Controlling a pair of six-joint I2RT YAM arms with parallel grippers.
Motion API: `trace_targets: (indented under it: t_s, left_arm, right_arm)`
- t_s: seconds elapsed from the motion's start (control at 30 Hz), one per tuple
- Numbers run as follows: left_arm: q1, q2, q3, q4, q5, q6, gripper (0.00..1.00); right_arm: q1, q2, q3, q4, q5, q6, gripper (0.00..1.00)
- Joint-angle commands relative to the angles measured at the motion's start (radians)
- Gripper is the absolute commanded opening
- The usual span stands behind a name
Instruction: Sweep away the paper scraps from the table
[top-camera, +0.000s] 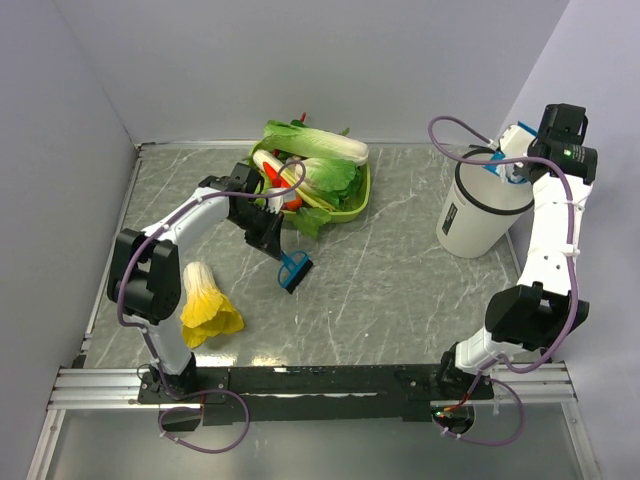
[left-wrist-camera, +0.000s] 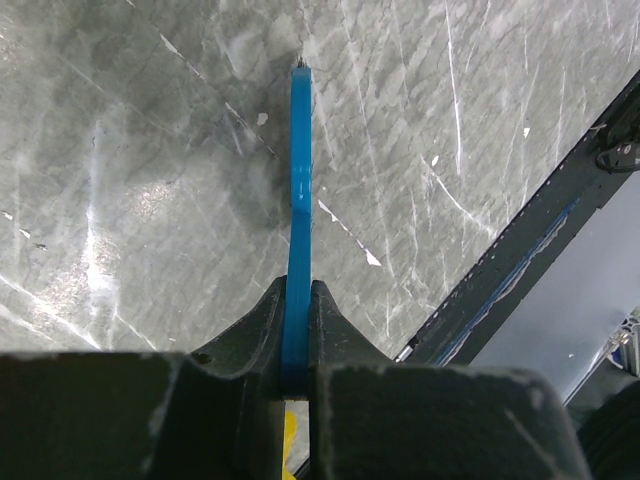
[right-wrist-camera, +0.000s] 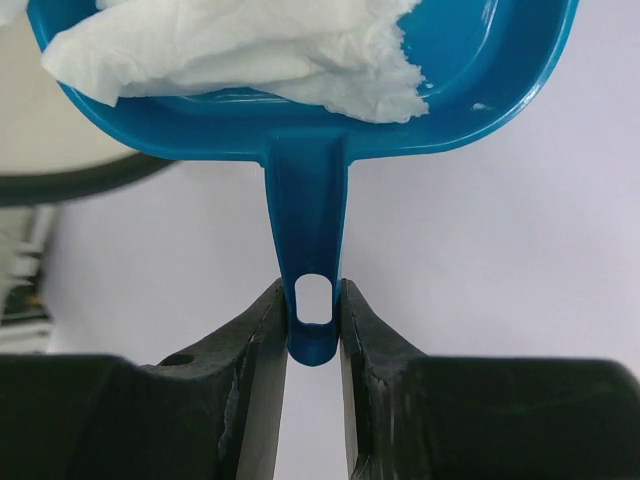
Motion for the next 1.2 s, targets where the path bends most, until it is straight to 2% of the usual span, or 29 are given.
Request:
trace_targets:
  t_s: [0.0, 0.1, 0.43, 1.17]
  left_arm:
    - [-0.007, 0.007, 0.038, 0.025, 0.036, -0.009, 0.01]
    - [-0.009, 0.007, 0.036, 0.026, 0.036, -0.011, 0.01]
    - [-0.01, -0.002, 0.027, 0.026, 0.026, -0.008, 0.01]
    - [-0.012, -0.008, 0.029, 0.015, 0.017, -0.001, 0.01]
  right_arm:
    - [-0.008, -0.076, -0.019, 0.108, 0.093, -0.181, 0.0]
    - [-0.008, -0.095, -0.068, 0.19, 0.139, -0.253, 0.0]
    - [-0.009, -0.135, -0.181, 0.29, 0.163, -0.376, 0.0]
    - [-0.031, -0.115, -0.114, 0.229, 0.126, -0.31, 0.0]
